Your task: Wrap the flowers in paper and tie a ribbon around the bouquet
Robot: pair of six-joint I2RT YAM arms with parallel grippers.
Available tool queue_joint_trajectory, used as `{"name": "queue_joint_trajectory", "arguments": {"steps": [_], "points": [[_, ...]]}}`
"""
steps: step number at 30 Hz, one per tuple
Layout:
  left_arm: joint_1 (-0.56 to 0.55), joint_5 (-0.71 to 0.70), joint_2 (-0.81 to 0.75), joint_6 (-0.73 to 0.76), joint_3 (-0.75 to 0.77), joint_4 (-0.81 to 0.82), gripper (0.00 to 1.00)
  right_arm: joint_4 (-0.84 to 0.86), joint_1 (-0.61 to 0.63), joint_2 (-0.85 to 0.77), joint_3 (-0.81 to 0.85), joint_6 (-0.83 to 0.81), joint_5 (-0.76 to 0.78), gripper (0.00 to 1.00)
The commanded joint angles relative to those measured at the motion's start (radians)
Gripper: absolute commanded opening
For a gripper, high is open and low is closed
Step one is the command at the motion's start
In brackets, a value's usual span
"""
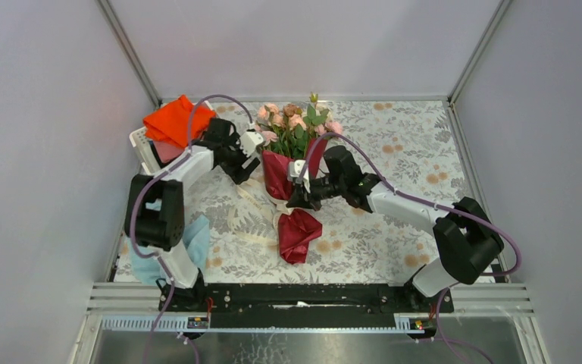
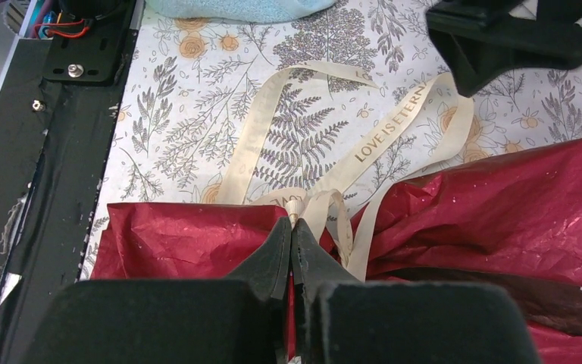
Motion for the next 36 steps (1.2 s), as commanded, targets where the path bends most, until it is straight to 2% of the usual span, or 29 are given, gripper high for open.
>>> {"name": "queue_joint_trajectory", "arguments": {"steps": [1, 3, 8, 12, 13, 14, 15, 17, 18, 22, 24, 26, 29, 31, 34, 36], "points": [[-0.003, -0.133, 0.164, -0.088, 0.202, -0.228, 0.82, 0.050, -0.010, -0.042, -0.009, 0.016, -0.002, 0.00], [-0.012, -0.144, 0.226, -0.126, 0.238, -0.258, 0.73, 0.043, -0.011, -0.049, -0.012, 0.011, -0.002, 0.00], [-0.042, -0.059, 0.183, -0.082, 0.148, -0.236, 0.78, 0.031, -0.019, -0.064, -0.013, 0.002, 0.002, 0.00], [-0.052, -0.112, 0.235, -0.086, 0.141, -0.238, 0.75, 0.023, -0.019, -0.059, 0.001, 0.000, -0.002, 0.00], [-0.051, -0.138, 0.252, -0.094, 0.149, -0.237, 0.69, 0.024, -0.019, -0.061, -0.001, 0.002, -0.004, 0.00], [-0.045, -0.152, 0.263, -0.092, 0.156, -0.236, 0.59, 0.028, -0.019, -0.064, -0.001, 0.006, -0.004, 0.00], [-0.040, -0.150, 0.263, -0.074, 0.157, -0.236, 0.46, 0.032, -0.019, -0.066, -0.002, 0.013, -0.004, 0.00], [-0.040, -0.121, 0.224, -0.010, 0.129, -0.229, 0.04, 0.038, -0.020, -0.066, -0.001, 0.033, 0.006, 0.00], [-0.042, -0.089, 0.182, 0.020, 0.107, -0.228, 0.00, 0.037, -0.020, -0.063, 0.002, 0.042, 0.012, 0.00], [-0.083, 0.115, 0.002, 0.209, 0.075, -0.462, 0.00, 0.080, -0.022, -0.050, 0.005, 0.130, 0.053, 0.00], [-0.145, 0.169, -0.111, 0.335, 0.042, -0.597, 0.00, 0.127, -0.025, -0.040, 0.004, 0.202, 0.091, 0.00], [-0.249, 0.199, -0.264, 0.398, 0.000, -0.653, 0.00, 0.160, -0.034, -0.024, 0.012, 0.269, 0.119, 0.00], [-0.439, 0.241, -0.407, 0.381, -0.035, -0.660, 0.00, 0.167, -0.040, 0.011, 0.045, 0.341, 0.155, 0.00], [-0.531, 0.267, -0.439, 0.291, -0.032, -0.624, 0.00, 0.185, -0.042, 0.024, 0.050, 0.381, 0.179, 0.00], [-0.601, 0.292, -0.392, 0.186, 0.034, -0.602, 0.00, 0.193, -0.045, 0.034, 0.062, 0.418, 0.206, 0.00], [-0.659, 0.311, -0.338, 0.117, 0.129, -0.609, 0.00, 0.191, -0.047, 0.036, 0.074, 0.441, 0.220, 0.00]]}}
